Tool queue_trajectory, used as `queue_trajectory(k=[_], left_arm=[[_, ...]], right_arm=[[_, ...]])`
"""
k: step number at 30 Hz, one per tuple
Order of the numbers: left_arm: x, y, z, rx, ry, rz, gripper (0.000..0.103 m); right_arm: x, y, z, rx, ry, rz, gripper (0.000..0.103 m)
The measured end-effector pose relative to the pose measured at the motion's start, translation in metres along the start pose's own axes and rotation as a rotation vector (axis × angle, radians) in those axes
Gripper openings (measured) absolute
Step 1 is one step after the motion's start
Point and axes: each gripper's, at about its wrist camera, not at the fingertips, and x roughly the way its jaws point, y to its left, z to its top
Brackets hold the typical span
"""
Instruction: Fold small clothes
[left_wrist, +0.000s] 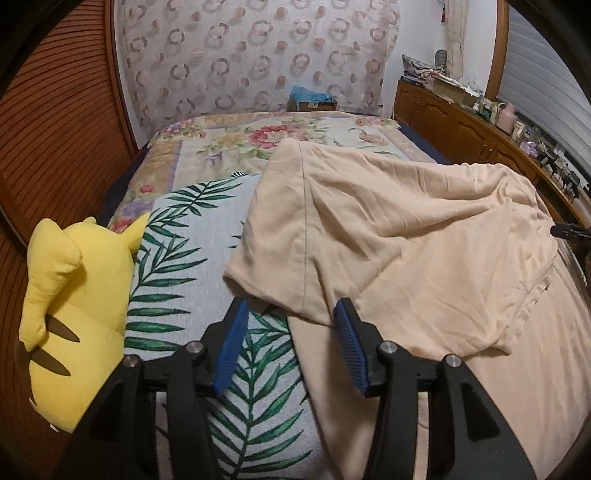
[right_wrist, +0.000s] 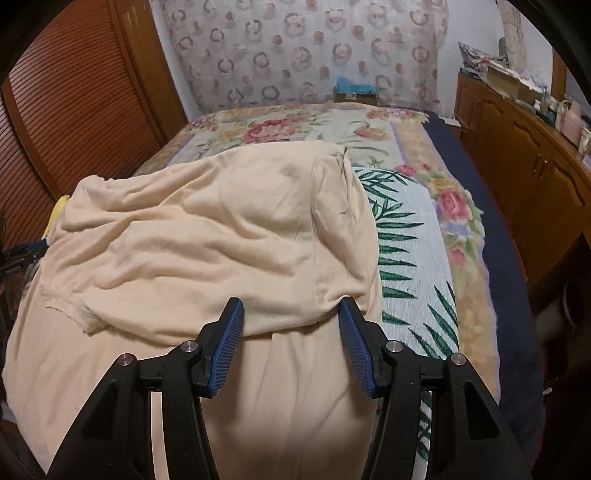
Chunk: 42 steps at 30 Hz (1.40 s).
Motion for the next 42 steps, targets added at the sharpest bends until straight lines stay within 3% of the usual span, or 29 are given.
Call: queue_trajectory(k=[10,21,25,27,29,32,42], left_arm=[[0.001,0.002,0.003,-0.007,0.004,-0.008,0.050],[0.015,0.025,0.029,-0.071,0.006,-0.034,0.049],[0.017,0.024,0.029,-0.067,0.004,-0.056,0.035],[0.016,0.022,0.029,-0.056,0.004,-0.068,0.024],[0.013,0.017,0.029,-0.044,0.001,-0.062,0.006],[0.003,0.010,0.031,-0.020,-0.027,-0.058,0.003],[-0.046,-0.015,0.048,0.060,-0.146,-0.065,0.000]], right_arm=[[0.001,0.004,-0.002,-0.025,-0.020,-0.024,0.056],[0.002,0.003,0.000,-0.022,-0.008,-0.037,0.053],[0.003,0.002,0.003,-0.042,-0.003,-0.057,0.042],[0.003,-0.001,0.005,-0.041,-0.006,-0.059,0.024],[0.002,-0.003,0.007,-0.033,-0.007,-0.045,0.014],[-0.004,-0.002,0.009,-0.044,-0.032,-0.037,0.006],[-0.052,0.016,0.021,-0.077,-0.188,-0.013,0.005]])
